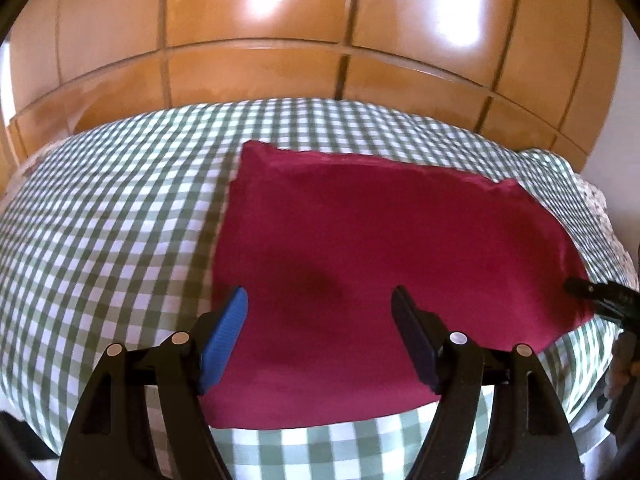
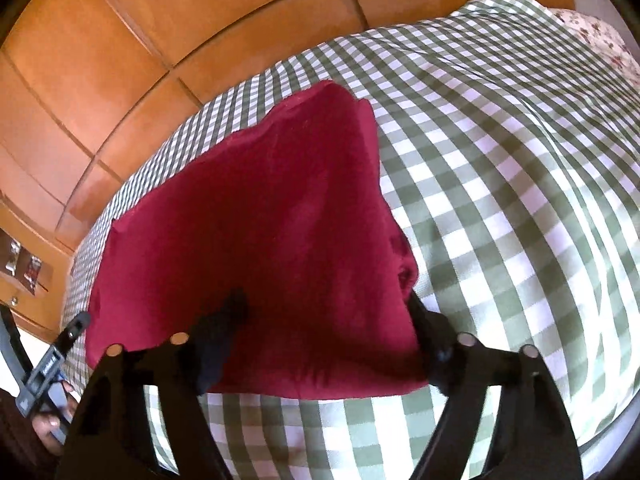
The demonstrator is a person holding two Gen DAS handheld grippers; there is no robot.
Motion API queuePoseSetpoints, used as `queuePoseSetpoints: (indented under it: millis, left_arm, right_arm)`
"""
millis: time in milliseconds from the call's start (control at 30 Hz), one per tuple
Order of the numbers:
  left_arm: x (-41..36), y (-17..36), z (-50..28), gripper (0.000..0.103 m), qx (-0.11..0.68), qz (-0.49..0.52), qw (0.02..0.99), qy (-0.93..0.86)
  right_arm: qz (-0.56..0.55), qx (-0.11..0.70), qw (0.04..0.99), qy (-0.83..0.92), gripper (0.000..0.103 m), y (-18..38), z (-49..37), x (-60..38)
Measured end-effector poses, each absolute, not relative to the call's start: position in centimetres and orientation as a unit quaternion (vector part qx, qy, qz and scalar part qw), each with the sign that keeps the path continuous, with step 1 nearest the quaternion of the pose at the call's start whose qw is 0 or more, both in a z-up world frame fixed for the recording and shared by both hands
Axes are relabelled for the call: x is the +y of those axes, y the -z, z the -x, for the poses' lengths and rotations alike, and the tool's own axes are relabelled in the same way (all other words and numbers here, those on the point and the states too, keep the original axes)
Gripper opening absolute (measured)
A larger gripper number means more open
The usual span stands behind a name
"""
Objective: Fold small clothes
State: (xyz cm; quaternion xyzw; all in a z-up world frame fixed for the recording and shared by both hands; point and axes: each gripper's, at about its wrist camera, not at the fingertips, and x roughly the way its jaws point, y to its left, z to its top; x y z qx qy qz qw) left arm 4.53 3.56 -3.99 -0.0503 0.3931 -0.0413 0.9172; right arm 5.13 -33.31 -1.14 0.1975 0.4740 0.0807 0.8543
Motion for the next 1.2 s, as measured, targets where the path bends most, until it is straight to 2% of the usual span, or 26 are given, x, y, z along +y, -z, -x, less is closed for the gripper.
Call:
queuePoseSetpoints:
  millis: [67, 133, 200, 233, 367, 633, 700, 733, 867, 967, 1200]
  left_arm:
    - [2.8, 4.0, -4.4, 0.073, 0.391, 0.041, 0.918, 0.051]
    - [2.1, 4.1, -4.5, 0.073, 0.392, 0.034, 0.917, 0.062]
    - [1.6, 4.3, -4.6, 0.073, 0.395, 0.031, 0.915, 0.069]
    - [1.5, 4.3, -4.6, 0.073, 0.396, 0.029, 0.915, 0.072]
    - [0.8, 4.7, -4.9, 0.073, 0.403, 0.02, 0.911, 0.082]
    - [0.1, 5.9, -5.6, 0.073, 0.418, 0.012, 0.904, 0.092]
    - [0.0, 6.0, -5.7, 0.073, 0.418, 0.012, 0.904, 0.092]
    - [-0.1, 6.1, -5.8, 0.074, 0.419, 0.01, 0.903, 0.092]
    - [-0.1, 6.3, -6.0, 0.078, 0.421, 0.013, 0.902, 0.095]
    - [0.4, 6.3, -6.4, 0.078, 0.427, 0.03, 0.897, 0.106]
    - [3.3, 5.3, -7.3, 0.077, 0.441, 0.131, 0.874, 0.156]
  right_arm:
    - [-0.203, 0.473, 0.854, -0.075, 0.064, 1.0, -4.9, -33.7]
    - [-0.209, 0.471, 0.854, -0.076, 0.063, 0.8, -4.7, -33.9]
    - [-0.215, 0.476, 0.849, -0.08, 0.066, 1.0, -4.8, -34.0]
    - [-0.221, 0.477, 0.847, -0.081, 0.072, 1.1, -4.8, -34.1]
    - [-0.233, 0.477, 0.843, -0.083, 0.083, 1.6, -4.6, -34.3]
    - [-0.244, 0.475, 0.841, -0.09, 0.083, 2.0, -4.4, -34.5]
    - [-0.236, 0.477, 0.842, -0.088, 0.079, 2.0, -4.6, -34.2]
    - [-0.23, 0.478, 0.843, -0.085, 0.072, 2.1, -4.7, -34.0]
    - [-0.211, 0.49, 0.841, -0.091, 0.03, 1.9, -5.3, -33.4]
    - [-0.188, 0.491, 0.846, -0.094, 0.024, 1.0, -5.5, -32.6]
    - [-0.171, 0.452, 0.863, -0.149, 0.021, -3.6, -5.6, -29.5]
